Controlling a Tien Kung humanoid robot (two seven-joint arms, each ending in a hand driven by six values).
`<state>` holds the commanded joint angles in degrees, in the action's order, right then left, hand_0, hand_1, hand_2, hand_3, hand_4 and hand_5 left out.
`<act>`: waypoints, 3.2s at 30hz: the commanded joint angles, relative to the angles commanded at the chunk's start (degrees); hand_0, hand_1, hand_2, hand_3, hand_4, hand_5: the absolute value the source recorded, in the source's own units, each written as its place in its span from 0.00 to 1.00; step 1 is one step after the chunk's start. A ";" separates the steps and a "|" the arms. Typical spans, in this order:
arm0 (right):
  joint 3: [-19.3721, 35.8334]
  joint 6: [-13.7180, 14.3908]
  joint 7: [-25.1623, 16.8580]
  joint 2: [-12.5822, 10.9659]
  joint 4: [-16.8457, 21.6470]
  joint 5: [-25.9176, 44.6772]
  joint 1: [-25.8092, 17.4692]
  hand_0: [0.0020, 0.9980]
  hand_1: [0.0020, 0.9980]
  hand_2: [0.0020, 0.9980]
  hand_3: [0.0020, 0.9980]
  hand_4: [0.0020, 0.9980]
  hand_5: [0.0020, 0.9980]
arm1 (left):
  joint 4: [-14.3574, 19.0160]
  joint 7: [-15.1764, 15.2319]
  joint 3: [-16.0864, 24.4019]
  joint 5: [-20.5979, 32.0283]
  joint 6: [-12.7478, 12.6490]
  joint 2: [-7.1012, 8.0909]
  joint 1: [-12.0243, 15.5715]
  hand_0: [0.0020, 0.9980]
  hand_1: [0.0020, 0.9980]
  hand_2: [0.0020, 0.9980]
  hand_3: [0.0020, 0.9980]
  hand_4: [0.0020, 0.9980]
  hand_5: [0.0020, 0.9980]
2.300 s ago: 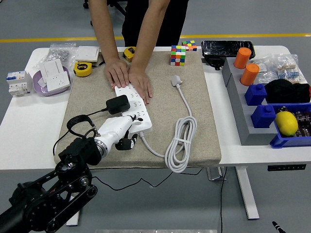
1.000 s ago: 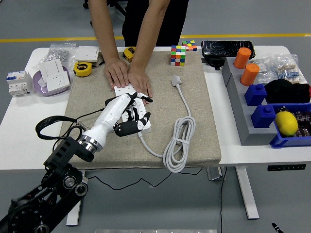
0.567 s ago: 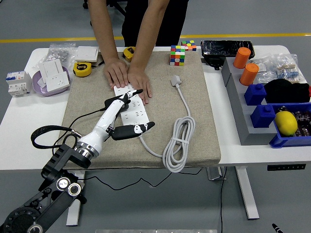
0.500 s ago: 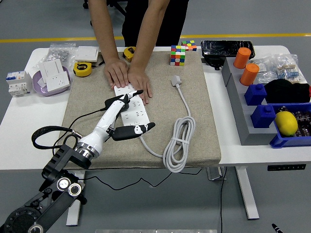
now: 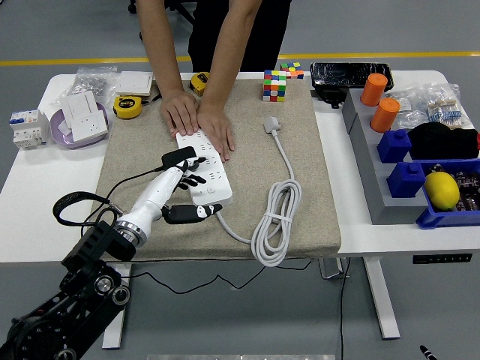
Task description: Pick up the plug,place it near the board,insert it into the board,press the button
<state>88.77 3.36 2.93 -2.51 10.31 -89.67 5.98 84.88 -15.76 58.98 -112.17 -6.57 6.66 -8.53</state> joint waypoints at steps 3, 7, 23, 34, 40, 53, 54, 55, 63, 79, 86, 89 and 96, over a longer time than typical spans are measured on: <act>-0.08 -0.03 0.02 -0.01 0.00 -0.06 0.17 0.80 0.74 0.73 0.76 1.00 1.00 | -0.87 -1.85 -0.15 -2.54 1.75 -0.02 -0.58 0.18 0.04 0.15 0.71 0.51 0.06; -0.23 -0.04 -0.01 -0.06 0.00 -0.06 0.57 0.80 0.74 0.73 0.76 1.00 1.00 | -1.96 -3.35 -0.49 -4.47 3.40 -0.04 -1.36 0.18 0.04 0.15 0.71 0.51 0.06; -0.76 -0.05 -0.03 -0.25 0.00 0.32 0.76 0.80 0.74 0.73 0.76 1.00 1.00 | -4.35 -4.10 -1.79 -5.33 4.01 -0.44 -2.27 0.17 0.02 0.14 0.71 0.58 0.00; -0.72 -0.06 0.07 -0.27 0.00 0.35 0.76 0.80 0.74 0.73 0.76 1.00 1.00 | -5.80 -4.38 -3.20 -5.53 4.22 -1.04 -4.45 0.17 0.01 0.14 0.74 0.59 0.00; -0.71 -0.03 0.08 -0.36 0.00 0.42 0.88 0.80 0.74 0.73 0.76 1.00 1.00 | -7.20 -4.16 -3.55 -5.50 3.91 -1.49 -4.86 0.17 0.01 0.14 0.75 0.59 0.00; -0.84 -0.05 0.06 -0.36 0.00 0.47 0.93 0.80 0.74 0.73 0.76 1.00 1.00 | -9.18 -3.69 -3.54 -5.75 3.23 -2.26 -5.48 0.17 0.01 0.14 0.75 0.60 0.00; -0.83 -0.05 0.06 -0.37 0.00 0.48 0.95 0.80 0.74 0.73 0.76 1.00 1.00 | -9.19 -3.66 -3.61 -5.77 3.19 -2.29 -5.58 0.17 0.01 0.14 0.75 0.60 0.00; -0.87 -0.04 0.05 -0.37 0.00 0.54 0.96 0.80 0.74 0.73 0.76 1.00 1.00 | -9.19 -3.63 -3.67 -5.76 3.15 -2.31 -5.66 0.17 0.01 0.14 0.75 0.60 0.00; -0.86 -0.03 0.05 -0.33 0.00 0.59 0.97 0.80 0.74 0.73 0.76 1.00 1.00 | -9.03 -3.47 -3.85 -5.89 3.00 -2.56 -6.08 0.17 0.01 0.14 0.76 0.61 0.00; -0.71 0.03 -0.02 -0.25 0.00 0.71 1.00 0.80 0.74 0.73 0.76 1.00 1.00 | -9.95 -5.22 -3.94 -7.13 5.86 -1.98 -6.03 0.17 0.01 0.14 0.75 0.61 0.00; -0.49 0.07 0.00 -0.19 0.00 0.62 0.92 0.80 0.74 0.73 0.76 1.00 1.00 | -9.52 -5.82 -4.17 -7.39 7.97 -1.66 -6.13 0.17 0.01 0.14 0.70 0.60 0.00; -0.51 0.10 -0.02 -0.16 0.00 0.70 0.90 0.80 0.74 0.73 0.76 1.00 1.00 | -8.38 -4.72 -3.80 -7.84 6.52 -1.47 -6.09 0.17 0.01 0.14 0.70 0.60 0.00; -0.51 0.12 0.04 -0.09 0.00 0.76 0.80 0.80 0.74 0.73 0.76 1.00 1.00 | -2.07 -1.44 -1.58 -6.80 5.52 -0.61 -7.48 0.21 0.05 0.17 0.69 0.60 0.00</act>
<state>88.26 3.48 2.97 -2.60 10.31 -88.91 6.78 82.80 -17.19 57.40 -118.96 -1.04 6.04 -16.01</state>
